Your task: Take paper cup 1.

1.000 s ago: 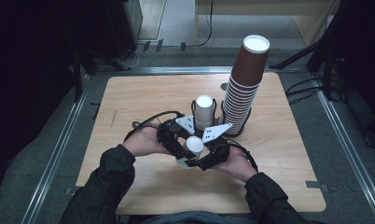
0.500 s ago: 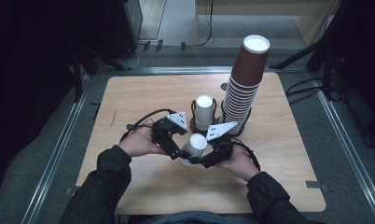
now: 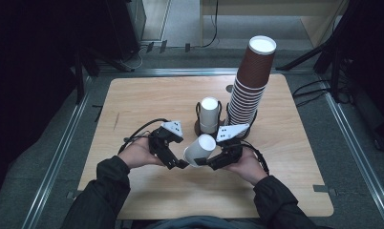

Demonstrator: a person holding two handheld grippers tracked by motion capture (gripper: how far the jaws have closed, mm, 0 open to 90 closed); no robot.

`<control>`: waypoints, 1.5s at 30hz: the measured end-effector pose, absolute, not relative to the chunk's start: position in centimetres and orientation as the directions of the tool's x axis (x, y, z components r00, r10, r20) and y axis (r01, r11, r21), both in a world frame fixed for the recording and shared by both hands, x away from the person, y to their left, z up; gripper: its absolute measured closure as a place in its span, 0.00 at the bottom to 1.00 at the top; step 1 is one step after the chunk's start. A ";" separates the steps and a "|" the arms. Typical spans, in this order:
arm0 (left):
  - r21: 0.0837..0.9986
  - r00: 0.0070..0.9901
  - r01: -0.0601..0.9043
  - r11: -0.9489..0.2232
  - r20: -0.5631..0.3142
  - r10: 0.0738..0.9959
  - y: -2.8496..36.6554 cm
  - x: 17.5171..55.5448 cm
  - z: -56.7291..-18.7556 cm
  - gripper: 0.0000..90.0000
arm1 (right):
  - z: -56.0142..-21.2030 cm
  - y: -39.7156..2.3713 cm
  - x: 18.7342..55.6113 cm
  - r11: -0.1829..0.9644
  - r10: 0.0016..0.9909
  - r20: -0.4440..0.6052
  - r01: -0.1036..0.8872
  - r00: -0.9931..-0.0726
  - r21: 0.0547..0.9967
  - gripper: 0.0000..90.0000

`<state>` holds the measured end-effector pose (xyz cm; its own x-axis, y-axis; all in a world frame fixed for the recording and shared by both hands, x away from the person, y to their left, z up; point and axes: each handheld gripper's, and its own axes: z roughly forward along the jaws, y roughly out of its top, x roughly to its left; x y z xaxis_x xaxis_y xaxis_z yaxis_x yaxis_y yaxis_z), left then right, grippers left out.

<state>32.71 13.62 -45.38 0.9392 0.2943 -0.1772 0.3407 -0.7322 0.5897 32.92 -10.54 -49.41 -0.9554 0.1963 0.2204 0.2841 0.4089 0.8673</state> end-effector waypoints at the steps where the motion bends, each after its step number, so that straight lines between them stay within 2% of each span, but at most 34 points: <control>1: 0.590 0.939 0.340 -0.733 -0.171 0.298 13.6 32.6 -45.5 0.00 | -49.3 -10.7 32.9 0.400 0.194 0.225 0.286 -0.955 0.871 0.31; 15: 0.589 0.937 0.349 -0.729 -0.194 0.292 12.6 32.9 -47.3 0.00 | -49.2 -10.9 33.0 0.327 0.164 0.266 0.306 -0.950 0.894 0.31; 21: 0.624 0.929 0.368 -0.689 -0.222 0.294 12.6 32.9 -47.0 0.00 | -49.1 -10.8 32.9 0.305 0.154 0.257 0.293 -0.954 0.906 0.31; 27: 0.634 0.932 0.362 -0.684 -0.224 0.285 12.4 32.9 -47.1 0.08 | -49.1 -10.6 32.9 0.304 0.156 0.256 0.293 -0.954 0.906 0.31; 29: 0.634 0.934 0.357 -0.686 -0.229 0.275 12.5 33.0 -47.1 0.15 | -49.1 -10.6 32.9 0.302 0.156 0.258 0.295 -0.953 0.906 0.31; 45: 0.621 0.936 0.353 -0.700 -0.219 0.277 12.2 32.9 -47.3 0.17 | -49.2 -10.4 32.8 0.303 0.151 0.264 0.299 -0.953 0.905 0.31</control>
<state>32.88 12.22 -47.29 0.9356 0.2767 -0.2193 0.3526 -0.6999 0.6211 32.79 -10.45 -49.15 -0.9525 0.1515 0.2640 0.2990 0.3033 0.9048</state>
